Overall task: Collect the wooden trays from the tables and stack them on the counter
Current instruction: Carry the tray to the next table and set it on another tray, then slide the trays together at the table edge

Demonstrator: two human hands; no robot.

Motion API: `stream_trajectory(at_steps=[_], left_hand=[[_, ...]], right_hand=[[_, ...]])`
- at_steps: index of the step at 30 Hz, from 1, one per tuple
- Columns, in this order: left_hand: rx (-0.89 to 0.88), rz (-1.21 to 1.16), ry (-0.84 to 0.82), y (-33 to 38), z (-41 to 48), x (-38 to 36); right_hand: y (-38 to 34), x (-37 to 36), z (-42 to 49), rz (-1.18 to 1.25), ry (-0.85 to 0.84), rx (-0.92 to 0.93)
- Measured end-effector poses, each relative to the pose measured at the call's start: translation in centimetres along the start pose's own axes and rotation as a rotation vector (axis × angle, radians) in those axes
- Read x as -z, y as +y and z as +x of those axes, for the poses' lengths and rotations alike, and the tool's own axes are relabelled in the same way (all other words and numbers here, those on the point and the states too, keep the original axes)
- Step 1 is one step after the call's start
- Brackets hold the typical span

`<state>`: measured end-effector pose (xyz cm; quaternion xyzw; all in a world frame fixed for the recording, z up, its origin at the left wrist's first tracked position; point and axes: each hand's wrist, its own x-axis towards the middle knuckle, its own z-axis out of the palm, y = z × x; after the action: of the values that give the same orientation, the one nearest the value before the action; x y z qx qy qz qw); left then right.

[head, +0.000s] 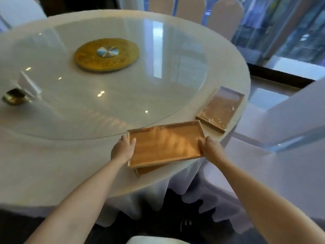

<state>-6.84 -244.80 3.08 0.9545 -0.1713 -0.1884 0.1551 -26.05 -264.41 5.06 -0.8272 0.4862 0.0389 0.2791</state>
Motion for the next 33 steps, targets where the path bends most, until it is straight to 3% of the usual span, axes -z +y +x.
stream_trajectory(at_steps=[7,15,33], left_hand=[[0.157,0.102,0.047,0.9,-1.8,-2.5],[0.264,0.068,0.007,0.6,-1.5,-4.0],[0.236,0.016,-0.002,0.0,-1.3,-4.4]], right_hand=[[0.9,0.9,4.3,-0.092,-0.211,0.11],[-0.1,0.3,6.5,-0.058,-0.321,0.115],[0.2,-0.2,7.7,-0.208,-0.305,0.144]])
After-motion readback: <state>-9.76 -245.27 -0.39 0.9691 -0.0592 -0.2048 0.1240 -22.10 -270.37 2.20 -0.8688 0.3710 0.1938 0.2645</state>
